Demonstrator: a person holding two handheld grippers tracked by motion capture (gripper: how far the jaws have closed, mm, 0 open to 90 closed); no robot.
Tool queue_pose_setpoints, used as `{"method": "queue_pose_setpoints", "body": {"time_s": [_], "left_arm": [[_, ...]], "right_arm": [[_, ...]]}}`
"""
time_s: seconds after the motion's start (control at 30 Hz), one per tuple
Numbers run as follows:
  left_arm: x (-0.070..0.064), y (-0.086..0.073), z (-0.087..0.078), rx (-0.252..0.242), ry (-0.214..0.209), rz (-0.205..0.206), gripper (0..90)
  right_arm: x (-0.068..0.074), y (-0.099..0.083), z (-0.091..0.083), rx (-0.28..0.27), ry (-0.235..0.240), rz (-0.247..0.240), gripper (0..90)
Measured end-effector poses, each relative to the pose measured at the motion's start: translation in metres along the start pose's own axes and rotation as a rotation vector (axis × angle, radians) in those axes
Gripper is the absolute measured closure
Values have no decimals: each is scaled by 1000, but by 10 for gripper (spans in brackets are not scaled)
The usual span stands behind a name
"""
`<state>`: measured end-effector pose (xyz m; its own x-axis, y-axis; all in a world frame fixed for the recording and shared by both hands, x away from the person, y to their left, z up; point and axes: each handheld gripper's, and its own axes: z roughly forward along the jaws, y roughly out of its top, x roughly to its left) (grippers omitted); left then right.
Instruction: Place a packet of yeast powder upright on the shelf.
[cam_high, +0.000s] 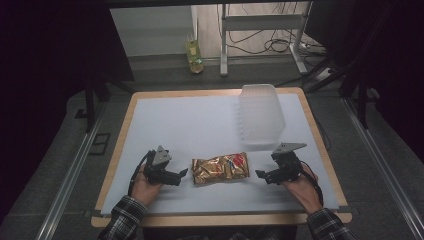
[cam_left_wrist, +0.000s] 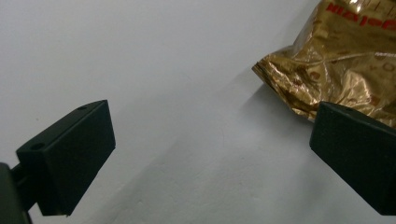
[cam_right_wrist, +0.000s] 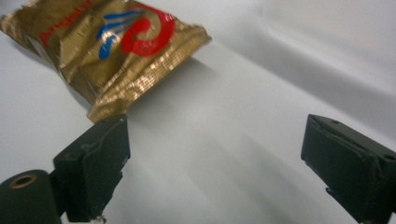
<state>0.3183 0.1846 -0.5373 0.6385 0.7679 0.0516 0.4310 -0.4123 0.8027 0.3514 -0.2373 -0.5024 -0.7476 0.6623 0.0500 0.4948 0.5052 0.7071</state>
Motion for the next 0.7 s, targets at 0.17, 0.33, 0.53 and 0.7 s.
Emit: {"method": "queue_pose_setpoints", "body": {"time_s": [0.17,0.33,0.53,0.7], "left_arm": [[3,-1,-1,-39,-27,-34,2],[1,-1,3,2,-10,-14,0],[3,0,3,5,-20,-42,1],[2,1,4,19,-23,-48,4]], "right_arm": [[1,0,5,11,5,-36,67],[-2,-2,7,6,1,-38,58],[-2,-3,7,-2,-11,-62,55],[-2,-3,8,4,-17,-63,55]]}}
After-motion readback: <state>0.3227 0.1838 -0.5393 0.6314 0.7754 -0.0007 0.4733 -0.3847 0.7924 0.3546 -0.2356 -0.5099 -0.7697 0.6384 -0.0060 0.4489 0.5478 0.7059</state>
